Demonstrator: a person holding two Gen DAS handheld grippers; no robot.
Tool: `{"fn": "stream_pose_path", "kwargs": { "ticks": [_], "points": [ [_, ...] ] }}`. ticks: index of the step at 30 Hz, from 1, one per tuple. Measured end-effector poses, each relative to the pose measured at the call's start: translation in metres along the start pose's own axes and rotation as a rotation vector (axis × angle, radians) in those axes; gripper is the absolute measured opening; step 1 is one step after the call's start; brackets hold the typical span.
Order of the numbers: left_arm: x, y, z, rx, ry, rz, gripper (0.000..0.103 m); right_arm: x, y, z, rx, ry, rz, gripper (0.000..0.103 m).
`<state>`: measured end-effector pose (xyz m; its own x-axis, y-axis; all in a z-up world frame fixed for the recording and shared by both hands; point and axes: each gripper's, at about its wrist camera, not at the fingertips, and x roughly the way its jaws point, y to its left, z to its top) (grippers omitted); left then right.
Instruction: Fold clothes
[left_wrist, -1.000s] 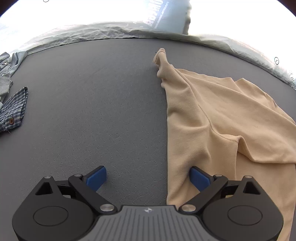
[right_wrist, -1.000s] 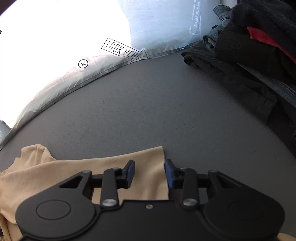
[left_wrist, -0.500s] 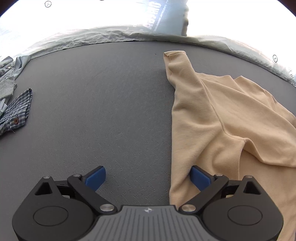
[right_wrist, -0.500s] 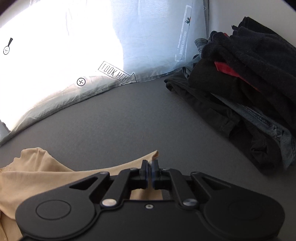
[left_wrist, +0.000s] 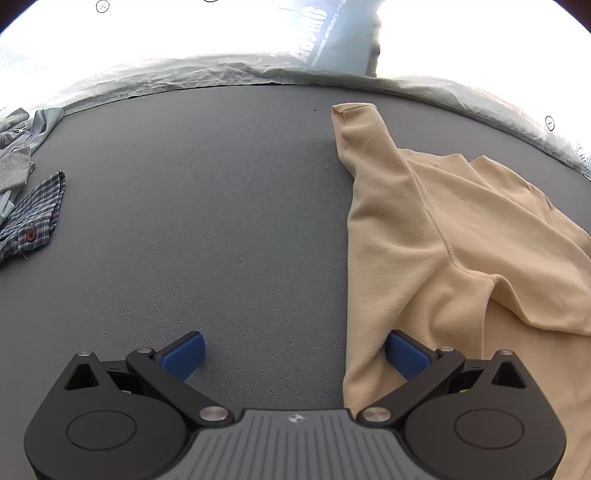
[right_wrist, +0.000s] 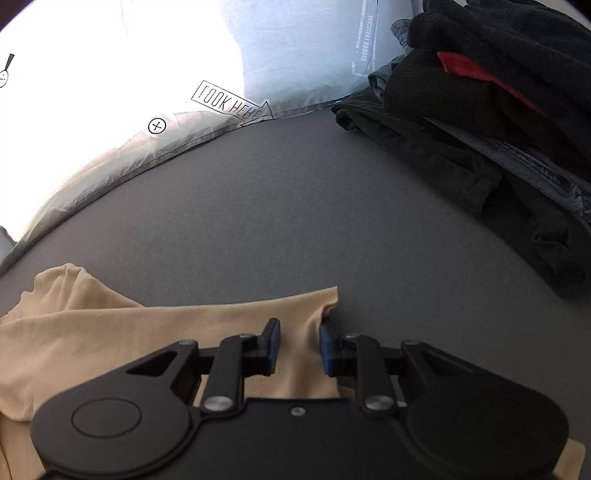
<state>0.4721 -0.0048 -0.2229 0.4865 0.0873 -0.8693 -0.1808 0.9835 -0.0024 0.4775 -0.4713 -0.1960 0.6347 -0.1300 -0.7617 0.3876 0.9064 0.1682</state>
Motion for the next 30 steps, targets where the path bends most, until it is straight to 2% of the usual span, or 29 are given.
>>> {"fn": "stream_pose_path", "kwargs": {
  "ticks": [3,5,9,14,16,21,26,30],
  "points": [
    [-0.001,0.000,0.002,-0.001,0.013,0.004,0.103,-0.009,-0.009,0.005,0.117,-0.036,0.108,0.007],
    [-0.002,-0.002,0.003,0.013,0.021,0.013,0.103,-0.021,-0.015,0.007,0.208,-0.056,0.210,0.007],
    [-0.020,-0.011,-0.006,0.107,-0.002,0.027,0.103,-0.034,-0.023,0.007,0.402,-0.062,0.440,0.007],
    [-0.051,-0.009,-0.034,0.112,-0.015,-0.006,0.103,-0.043,-0.024,-0.016,0.647,-0.014,0.708,0.007],
    [-0.062,-0.006,-0.048,0.112,-0.011,-0.008,0.103,-0.047,-0.019,-0.027,0.702,0.017,0.796,0.007],
    [-0.087,0.000,-0.095,0.120,0.020,-0.016,0.103,-0.065,0.000,-0.059,0.752,0.095,0.932,0.006],
    [-0.099,0.004,-0.132,0.147,0.072,-0.035,0.103,-0.088,0.016,-0.090,0.728,0.178,0.964,0.006],
    [-0.109,0.004,-0.148,0.191,0.079,-0.040,0.103,-0.096,0.028,-0.110,0.725,0.245,0.978,0.006]
  ]
}}
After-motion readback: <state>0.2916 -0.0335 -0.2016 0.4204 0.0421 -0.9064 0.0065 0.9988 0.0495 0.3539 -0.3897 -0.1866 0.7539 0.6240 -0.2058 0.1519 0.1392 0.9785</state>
